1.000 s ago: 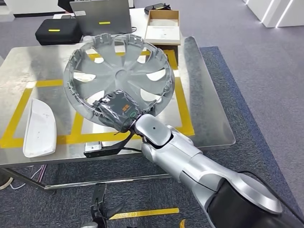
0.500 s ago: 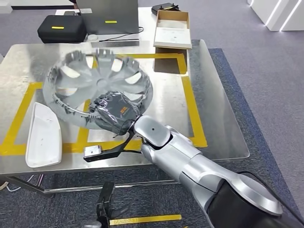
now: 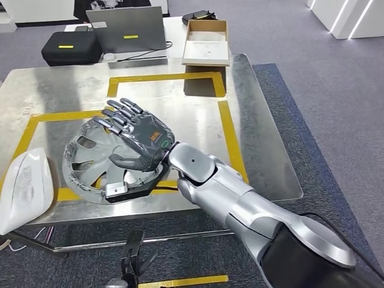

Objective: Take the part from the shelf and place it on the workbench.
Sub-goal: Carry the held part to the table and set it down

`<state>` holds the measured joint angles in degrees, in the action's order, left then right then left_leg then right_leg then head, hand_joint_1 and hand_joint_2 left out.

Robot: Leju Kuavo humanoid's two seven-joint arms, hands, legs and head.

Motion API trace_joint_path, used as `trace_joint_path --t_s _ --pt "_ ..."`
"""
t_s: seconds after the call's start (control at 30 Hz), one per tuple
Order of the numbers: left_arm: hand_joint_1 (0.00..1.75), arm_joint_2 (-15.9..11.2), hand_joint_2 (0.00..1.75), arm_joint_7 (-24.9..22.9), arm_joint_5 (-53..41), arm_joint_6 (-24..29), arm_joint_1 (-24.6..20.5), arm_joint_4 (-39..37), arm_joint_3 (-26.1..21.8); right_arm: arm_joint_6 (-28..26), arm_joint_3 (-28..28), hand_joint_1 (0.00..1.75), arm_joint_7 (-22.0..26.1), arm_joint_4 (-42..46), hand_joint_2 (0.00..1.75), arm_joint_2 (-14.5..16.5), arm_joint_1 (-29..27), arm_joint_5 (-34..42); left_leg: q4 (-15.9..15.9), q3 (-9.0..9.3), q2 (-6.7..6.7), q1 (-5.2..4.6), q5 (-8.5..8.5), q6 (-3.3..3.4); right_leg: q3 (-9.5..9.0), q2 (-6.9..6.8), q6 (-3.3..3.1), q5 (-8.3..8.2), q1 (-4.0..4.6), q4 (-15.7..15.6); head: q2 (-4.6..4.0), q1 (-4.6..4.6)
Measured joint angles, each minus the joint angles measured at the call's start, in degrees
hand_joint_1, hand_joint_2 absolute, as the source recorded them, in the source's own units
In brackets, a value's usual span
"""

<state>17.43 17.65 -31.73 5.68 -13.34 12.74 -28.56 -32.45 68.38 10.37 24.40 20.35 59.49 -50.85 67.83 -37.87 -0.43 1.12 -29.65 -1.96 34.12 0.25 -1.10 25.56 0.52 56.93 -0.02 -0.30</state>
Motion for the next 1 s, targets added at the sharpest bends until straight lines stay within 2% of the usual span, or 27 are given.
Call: trace_joint_path --t_s 0.03,0.07,0.1,0.17,0.23,0.3,0.37,0.4,0.43,0.47,0.53,0.57,0.6,0.63,0.7,0.73,0.77,0.8,0.87,0.9,0.93,0.97,1.0 --pt "0.0 -0.03 0.0 -0.29 0.04 -0.04 -0.01 -0.01 0.01 -0.3 -0.19 0.0 0.08 -0.03 0.0 0.0 0.03 -0.06 -3.61 1.58 0.02 0.01 1.57 0.01 0.04 0.03 0.23 0.13 0.01 0.26 0.0 0.0" --pt "0.0 -0.06 0.0 -0.61 0.14 -0.07 -0.03 -0.01 0.01 -0.63 -0.45 0.0 0.19 -0.03 0.0 0.0 0.08 -0.1 -6.51 2.69 0.04 -0.05 2.13 0.3 0.22 0.05 0.47 0.23 0.03 0.58 0.0 -0.02" --pt "0.0 -0.07 0.0 -0.89 0.28 -0.07 0.01 -0.01 0.01 -0.93 -0.74 0.0 0.31 -0.03 0.0 0.0 0.14 -0.1 -8.08 3.24 0.05 -0.16 2.48 0.71 0.5 0.05 0.75 0.32 0.08 0.87 0.0 -0.01" --pt "0.0 -0.08 0.0 -1.2 0.64 0.07 0.24 -0.02 -0.03 -1.38 -1.44 0.0 0.62 -0.02 0.0 0.0 0.2 0.01 -8.43 3.15 0.04 -0.38 2.34 1.84 0.97 0.02 1.26 0.35 0.13 1.22 0.0 -0.01" --pt "0.0 -0.09 0.0 -1.28 1.0 0.48 0.42 -0.01 -0.09 -1.81 -2.45 0.0 1.25 0.16 0.0 -0.03 0.26 0.52 -8.43 3.17 0.09 -0.21 3.11 2.56 1.59 -0.01 1.89 0.97 0.08 1.86 0.0 0.04" --pt "0.0 -0.15 0.0 -1.36 1.41 0.98 0.39 0.0 -0.14 -2.05 -4.18 0.0 2.32 1.14 0.0 -0.27 0.32 1.74 -8.56 3.15 0.19 -0.01 3.31 2.99 3.77 -0.03 2.57 3.44 -0.1 5.98 0.0 0.22" --pt "0.0 -0.3 0.0 -1.4 1.88 1.23 0.51 0.0 -0.17 -1.49 -6.43 0.0 3.22 2.94 0.0 -0.86 0.22 3.2 -8.55 3.0 0.24 -0.02 3.29 3.16 7.36 -0.06 3.06 6.75 -0.39 13.5 0.0 0.36" --pt "0.0 -0.42 0.0 -1.41 2.14 1.27 0.65 0.0 -0.19 -0.9 -7.57 0.0 3.45 4.02 0.0 -1.32 0.06 3.8 -8.55 2.95 0.24 -0.02 3.26 3.2 8.83 -0.07 3.19 7.6 -0.51 16.41 0.0 0.36" --pt "0.0 -0.55 0.0 -1.41 2.29 1.29 0.8 0.0 -0.21 -0.3 -8.57 0.0 3.52 5.09 0.0 -1.81 -0.14 4.19 -8.54 2.93 0.23 -0.02 3.25 3.21 9.38 -0.07 3.23 7.45 -0.59 17.4 0.0 0.38" --pt "0.0 -0.65 0.0 -1.41 2.39 1.31 0.93 0.0 -0.24 0.24 -9.46 0.0 3.53 6.17 0.0 -2.26 -0.35 4.47 -8.54 2.93 0.2 -0.03 3.25 3.21 8.79 -0.08 3.17 6.25 -0.64 16.08 0.0 0.37" --pt "0.0 -0.76 0.0 -1.4 2.46 1.31 1.05 0.0 -0.31 0.81 -10.96 0.0 3.53 8.16 0.0 -2.83 -0.55 4.71 -8.53 2.96 0.17 -0.03 3.21 3.13 5.17 -0.09 2.83 2.6 -0.64 8.61 0.0 0.37" --pt "0.0 -0.77 0.0 -1.4 2.46 1.31 1.04 -0.01 -0.33 0.93 -11.52 0.0 3.53 8.95 0.0 -2.93 -0.55 4.79 -8.48 2.89 0.17 -0.11 3.24 2.97 3.2 -0.07 2.6 1.35 -0.55 4.94 0.0 0.34" --pt "0.0 -0.78 0.0 -1.39 2.51 1.33 1.03 -0.01 -0.34 1.02 -12.0 0.0 3.56 9.66 0.0 -3.04 -0.59 4.9 -8.45 2.79 0.18 -0.17 3.34 2.7 1.9 -0.02 2.39 0.72 -0.44 2.58 0.0 0.31" --pt "0.0 -0.8 0.0 -1.33 2.68 1.4 1.06 -0.01 -0.35 1.13 -12.43 0.0 3.67 10.33 0.0 -3.22 -0.8 5.22 -8.44 2.69 0.19 -0.2 3.48 2.39 1.29 0.06 2.19 0.65 -0.3 1.55 0.0 0.29" --pt "0.0 -0.95 0.0 -0.78 3.47 1.75 1.24 0.0 -0.44 1.53 -13.73 0.0 4.15 13.02 0.0 -4.11 -2.1 6.91 -8.54 2.57 0.16 -0.15 3.72 1.75 1.12 0.11 1.73 0.43 -0.22 1.26 0.0 0.27" --pt "0.0 -1.14 0.0 -0.35 4.05 1.98 1.41 0.0 -0.51 1.8 -14.74 0.0 4.45 15.11 0.0 -4.83 -3.12 8.11 -8.35 2.47 0.17 -0.1 3.36 1.51 1.07 0.02 1.44 0.22 -0.3 0.97 0.0 0.24" --pt "0.0 -1.4 0.0 0.18 4.69 2.2 1.61 0.0 -0.64 2.06 -15.97 0.0 4.66 17.76 0.0 -5.72 -4.38 9.27 -7.38 2.15 0.16 -0.1 2.32 1.3 1.02 -0.12 1.11 -0.01 -0.42 0.66 0.0 0.14" --pt "0.0 -1.81 0.0 0.72 5.42 2.38 1.87 0.0 -0.86 2.2 -17.38 0.0 4.78 20.78 0.0 -6.92 -5.88 10.19 -5.26 1.48 0.16 -0.1 0.59 1.14 0.96 -0.3 0.82 -0.24 -0.53 0.36 0.0 0.02" --pt "0.0 -2.7 0.0 1.98 7.09 2.67 2.63 0.0 -1.55 1.95 -20.4 0.0 4.98 27.39 0.0 -9.98 -10.17 10.97 1.62 -0.52 0.2 -0.1 -3.74 0.92 1.03 -0.6 0.56 -0.46 -0.49 0.29 0.0 -0.19" --pt "0.0 -3.19 0.0 2.67 7.92 2.77 3.12 0.0 -2.02 1.38 -22.04 0.0 5.37 30.94 0.0 -11.81 -13.02 11.12 4.7 -1.27 0.2 -0.09 -5.25 0.83 1.11 -0.74 0.52 -0.56 -0.44 0.3 0.0 -0.2" --pt "0.0 -3.62 0.0 3.31 8.67 2.88 3.68 0.0 -2.5 0.57 -23.7 0.0 5.95 34.39 0.0 -13.53 -16.11 11.21 6.26 -1.38 0.21 -0.09 -5.83 0.79 1.29 -0.84 0.52 -0.68 -0.4 0.36 0.0 -0.18" --pt "0.0 -4.08 0.0 3.85 9.3 2.99 4.24 0.0 -2.95 -0.44 -25.34 0.0 6.7 37.66 0.0 -15.1 -19.21 11.31 5.75 -0.59 0.21 -0.09 -5.39 0.8 1.59 -0.86 0.55 -0.85 -0.4 0.48 0.0 -0.19" --pt "0.0 -4.58 0.0 4.33 9.83 3.07 4.73 0.0 -3.4 -1.53 -26.97 0.0 7.55 40.92 0.0 -16.46 -22.33 11.34 3.1 1.18 0.21 -0.09 -4.07 0.88 1.93 -0.79 0.64 -1.02 -0.42 0.67 0.0 -0.26"
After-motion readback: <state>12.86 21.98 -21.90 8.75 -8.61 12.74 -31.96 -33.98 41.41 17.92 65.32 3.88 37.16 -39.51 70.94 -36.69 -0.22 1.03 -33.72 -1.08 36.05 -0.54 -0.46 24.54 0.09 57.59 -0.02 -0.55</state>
